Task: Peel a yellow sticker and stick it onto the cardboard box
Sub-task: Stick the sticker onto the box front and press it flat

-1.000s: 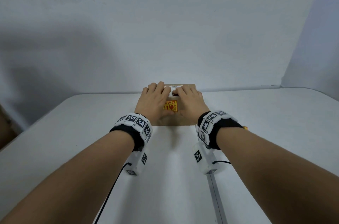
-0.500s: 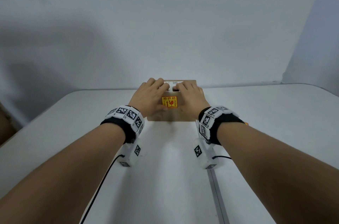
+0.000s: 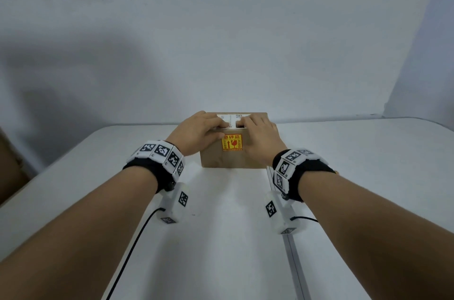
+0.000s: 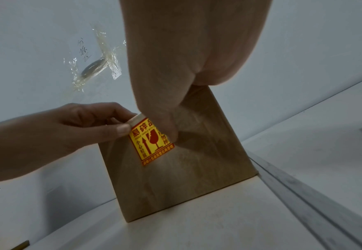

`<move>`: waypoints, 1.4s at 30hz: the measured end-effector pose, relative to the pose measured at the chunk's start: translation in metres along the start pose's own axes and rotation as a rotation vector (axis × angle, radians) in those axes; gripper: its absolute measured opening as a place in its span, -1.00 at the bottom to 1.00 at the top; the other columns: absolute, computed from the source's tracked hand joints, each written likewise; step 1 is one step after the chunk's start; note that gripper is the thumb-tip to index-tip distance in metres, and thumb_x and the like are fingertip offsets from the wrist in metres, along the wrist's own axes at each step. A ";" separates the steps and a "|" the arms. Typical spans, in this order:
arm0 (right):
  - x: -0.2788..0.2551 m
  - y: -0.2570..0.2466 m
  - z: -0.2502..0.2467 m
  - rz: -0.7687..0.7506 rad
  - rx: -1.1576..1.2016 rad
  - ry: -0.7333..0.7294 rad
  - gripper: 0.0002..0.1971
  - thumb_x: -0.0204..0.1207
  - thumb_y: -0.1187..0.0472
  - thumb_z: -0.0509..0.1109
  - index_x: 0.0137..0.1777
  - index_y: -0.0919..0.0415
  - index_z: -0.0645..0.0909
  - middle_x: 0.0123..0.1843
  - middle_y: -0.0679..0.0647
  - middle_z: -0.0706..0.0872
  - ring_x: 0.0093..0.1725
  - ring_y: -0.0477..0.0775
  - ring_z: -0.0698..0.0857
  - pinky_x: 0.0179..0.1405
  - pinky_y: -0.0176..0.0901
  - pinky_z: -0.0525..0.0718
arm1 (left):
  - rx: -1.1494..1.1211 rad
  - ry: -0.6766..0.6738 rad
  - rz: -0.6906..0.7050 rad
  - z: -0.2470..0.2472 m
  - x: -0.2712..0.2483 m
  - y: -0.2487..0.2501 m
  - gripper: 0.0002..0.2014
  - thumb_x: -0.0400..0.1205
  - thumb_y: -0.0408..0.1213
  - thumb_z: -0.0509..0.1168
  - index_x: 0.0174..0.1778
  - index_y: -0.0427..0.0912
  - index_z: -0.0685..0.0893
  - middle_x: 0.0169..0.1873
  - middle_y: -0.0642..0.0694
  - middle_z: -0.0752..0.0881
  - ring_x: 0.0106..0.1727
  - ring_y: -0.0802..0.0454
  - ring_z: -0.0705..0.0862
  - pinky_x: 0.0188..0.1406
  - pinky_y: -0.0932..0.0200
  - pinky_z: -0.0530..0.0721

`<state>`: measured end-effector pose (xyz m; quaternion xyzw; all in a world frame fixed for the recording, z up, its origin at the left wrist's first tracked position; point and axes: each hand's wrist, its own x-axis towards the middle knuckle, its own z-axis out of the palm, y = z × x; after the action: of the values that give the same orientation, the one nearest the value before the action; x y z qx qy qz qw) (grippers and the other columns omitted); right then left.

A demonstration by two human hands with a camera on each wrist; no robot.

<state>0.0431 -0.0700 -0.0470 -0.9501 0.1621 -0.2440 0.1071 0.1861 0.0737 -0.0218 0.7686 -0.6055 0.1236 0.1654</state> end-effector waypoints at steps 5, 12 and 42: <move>0.002 0.000 0.001 0.025 0.026 0.015 -0.49 0.36 -0.05 0.44 0.31 0.04 0.51 0.30 -0.02 0.54 0.40 0.08 0.40 0.36 0.00 0.33 | 0.091 0.064 -0.035 0.010 -0.003 0.012 -0.63 0.53 0.10 0.35 0.13 -0.05 0.63 0.03 0.04 0.64 0.01 0.07 0.46 -0.02 0.23 0.47; 0.010 0.004 -0.004 0.054 0.073 -0.014 -0.57 0.45 0.01 0.44 0.32 0.03 0.59 0.27 -0.01 0.65 0.38 0.07 0.48 0.31 0.00 0.39 | 0.155 0.068 -0.046 0.007 0.005 0.017 -0.68 0.53 0.05 0.37 0.06 -0.07 0.65 -0.01 0.02 0.68 0.00 -0.03 0.55 -0.14 0.09 0.52; 0.000 -0.004 -0.015 0.076 0.186 -0.053 -0.63 0.55 0.17 0.27 0.36 0.10 0.60 0.34 0.06 0.65 0.42 0.11 0.50 0.44 0.08 0.44 | 0.066 -0.002 -0.083 -0.006 0.005 0.021 -0.75 0.63 -0.06 0.29 0.12 -0.08 0.72 0.01 -0.01 0.72 0.06 -0.04 0.61 -0.08 0.12 0.50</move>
<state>0.0366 -0.0687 -0.0325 -0.9354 0.1717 -0.2286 0.2082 0.1667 0.0669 -0.0125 0.7983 -0.5686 0.1361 0.1443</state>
